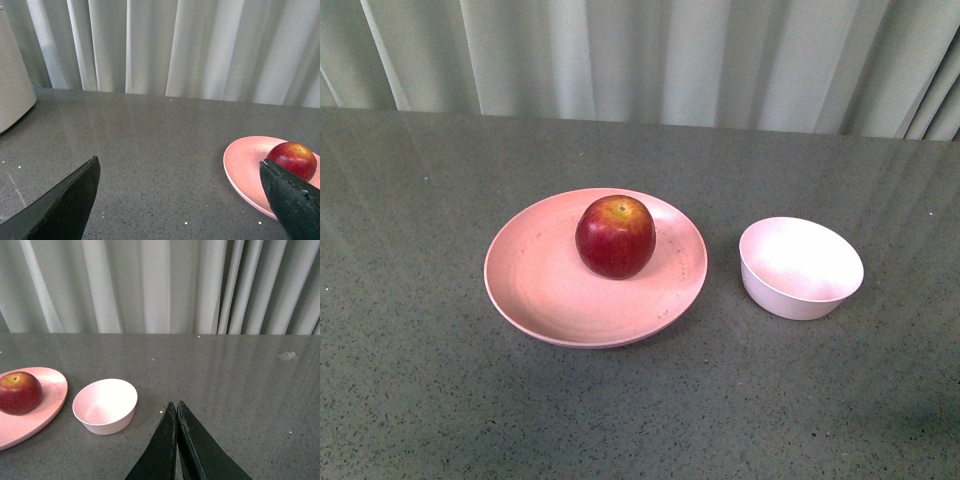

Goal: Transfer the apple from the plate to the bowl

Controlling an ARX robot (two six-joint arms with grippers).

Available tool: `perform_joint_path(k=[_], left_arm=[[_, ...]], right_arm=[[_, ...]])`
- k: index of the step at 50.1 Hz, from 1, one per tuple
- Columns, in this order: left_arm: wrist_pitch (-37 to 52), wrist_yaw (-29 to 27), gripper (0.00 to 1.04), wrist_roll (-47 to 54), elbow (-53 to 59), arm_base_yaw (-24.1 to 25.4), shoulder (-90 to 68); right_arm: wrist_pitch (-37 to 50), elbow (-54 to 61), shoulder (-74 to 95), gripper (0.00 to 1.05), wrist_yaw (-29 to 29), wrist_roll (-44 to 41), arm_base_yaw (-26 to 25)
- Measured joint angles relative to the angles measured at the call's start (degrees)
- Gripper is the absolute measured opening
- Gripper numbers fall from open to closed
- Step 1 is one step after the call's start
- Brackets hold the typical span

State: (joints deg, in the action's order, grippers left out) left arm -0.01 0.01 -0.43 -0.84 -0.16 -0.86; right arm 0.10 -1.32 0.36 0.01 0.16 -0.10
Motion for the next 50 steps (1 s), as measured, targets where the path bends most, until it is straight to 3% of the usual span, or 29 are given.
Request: perform_joint_path(k=[6, 8, 10, 12, 14, 17, 25, 29, 39, 50], left_arm=[[-0.02, 0.07, 0.96, 0.0, 0.0, 0.02, 0.0], [-4.74, 6.21, 0.96, 0.0, -1.68, 2.1, -2.19], [-13.92, 20.61, 0.96, -0.09, -6.25, 5.7, -10.43], [-14.05, 27.67, 0.96, -0.72, -7.93, 5.62, -17.88], [-10.34, 29.68, 0.96, -1.2, -8.92, 4.44, -24.17], [-3.02, 29.0, 0.96, -2.69, -10.69, 2.19, -33.09], [16.66, 20.9, 0.96, -4.37, -18.53, -5.44, -58.12], [22.91, 17.57, 0.96, -4.39, -23.54, -9.2, -70.2], [26.69, 13.9, 0.96, -4.57, -33.73, -16.7, -88.98], [27.41, 12.15, 0.96, -4.55, -41.35, -20.15, -100.28]], right_arm=[[0.0, 0.0, 0.0, 0.16, 0.0, -0.02, 0.0], [-0.02, 0.0, 0.0, 0.23, 0.04, -0.02, 0.0], [-0.02, 0.0, 0.0, 0.34, -0.13, -0.02, 0.0], [-0.02, 0.0, -0.04, 0.42, -0.13, -0.02, 0.02], [-0.02, 0.0, -0.04, 0.51, -0.17, -0.02, 0.02], [-0.04, 0.0, -0.04, 0.63, 0.02, -0.02, 0.02], [-0.04, 0.0, -0.04, 0.97, -0.02, 0.0, 0.04], [-0.04, 0.0, -0.04, 0.95, 0.0, -0.02, 0.04], [-0.04, 0.0, -0.04, 0.96, 0.0, -0.02, 0.04], [-0.04, 0.0, -0.04, 0.96, 0.0, -0.02, 0.04]])
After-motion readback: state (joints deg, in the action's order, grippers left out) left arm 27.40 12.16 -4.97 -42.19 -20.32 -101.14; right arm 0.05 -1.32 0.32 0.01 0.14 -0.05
